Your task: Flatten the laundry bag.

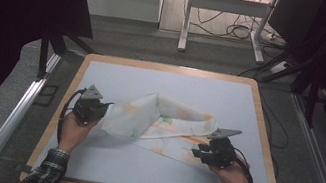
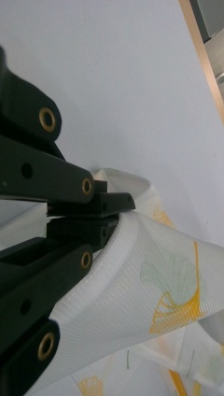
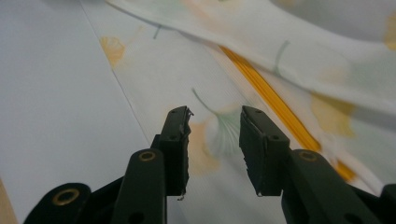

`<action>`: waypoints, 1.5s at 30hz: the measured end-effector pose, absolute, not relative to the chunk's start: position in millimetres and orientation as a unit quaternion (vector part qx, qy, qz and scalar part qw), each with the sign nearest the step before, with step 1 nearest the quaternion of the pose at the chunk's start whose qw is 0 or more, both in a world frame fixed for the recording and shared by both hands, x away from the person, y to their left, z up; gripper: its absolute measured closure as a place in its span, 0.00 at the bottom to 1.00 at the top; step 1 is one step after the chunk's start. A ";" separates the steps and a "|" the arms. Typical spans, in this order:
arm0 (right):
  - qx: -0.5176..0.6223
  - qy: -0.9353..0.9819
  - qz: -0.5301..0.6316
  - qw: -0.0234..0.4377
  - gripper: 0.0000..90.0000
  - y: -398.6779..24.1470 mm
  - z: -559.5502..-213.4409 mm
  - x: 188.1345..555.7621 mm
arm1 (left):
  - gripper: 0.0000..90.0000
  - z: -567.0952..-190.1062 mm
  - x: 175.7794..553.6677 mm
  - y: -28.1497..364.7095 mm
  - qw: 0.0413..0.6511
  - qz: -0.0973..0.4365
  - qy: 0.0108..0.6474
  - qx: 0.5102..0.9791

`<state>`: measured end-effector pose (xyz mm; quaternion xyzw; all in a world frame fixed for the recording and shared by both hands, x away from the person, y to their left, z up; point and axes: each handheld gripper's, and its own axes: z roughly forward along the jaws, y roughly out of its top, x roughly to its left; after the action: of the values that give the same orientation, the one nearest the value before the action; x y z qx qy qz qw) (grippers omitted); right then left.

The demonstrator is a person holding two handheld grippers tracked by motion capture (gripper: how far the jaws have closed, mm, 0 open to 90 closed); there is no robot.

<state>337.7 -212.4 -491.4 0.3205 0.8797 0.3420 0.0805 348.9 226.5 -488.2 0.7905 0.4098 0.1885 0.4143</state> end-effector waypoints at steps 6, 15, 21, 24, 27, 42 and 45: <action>0.305 0.884 0.347 0.073 0.70 -182.7 -494.7 348.5 | 0.98 -488.4 349.1 227.8 0.412 0.191 0.410 0.791; 0.273 0.889 0.360 0.071 0.64 -126.2 -500.6 371.4 | 0.98 -493.4 350.8 227.4 0.406 0.182 0.409 0.797; 0.249 0.900 0.348 0.077 0.47 -91.3 -517.1 385.3 | 0.98 -494.9 350.9 225.8 0.403 0.181 0.407 0.800; 0.223 0.910 0.333 0.105 0.52 -82.3 -527.2 384.9 | 0.98 -496.2 351.7 225.7 0.400 0.180 0.407 0.801; 0.220 0.912 0.324 0.123 0.73 -81.6 -525.6 384.2 | 0.98 -497.5 354.1 225.1 0.398 0.179 0.408 0.802; 0.274 0.888 0.342 0.137 0.98 -122.0 -488.3 394.6 | 0.98 -497.5 365.9 229.8 0.392 0.179 0.419 0.799; 0.295 0.877 0.349 0.147 0.98 -141.3 -478.4 402.5 | 0.98 -499.9 374.3 230.3 0.385 0.179 0.423 0.801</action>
<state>402.5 -141.3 -478.4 0.2952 0.8773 0.3487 0.1468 374.3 230.3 -499.9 0.8006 0.4230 0.1794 0.3846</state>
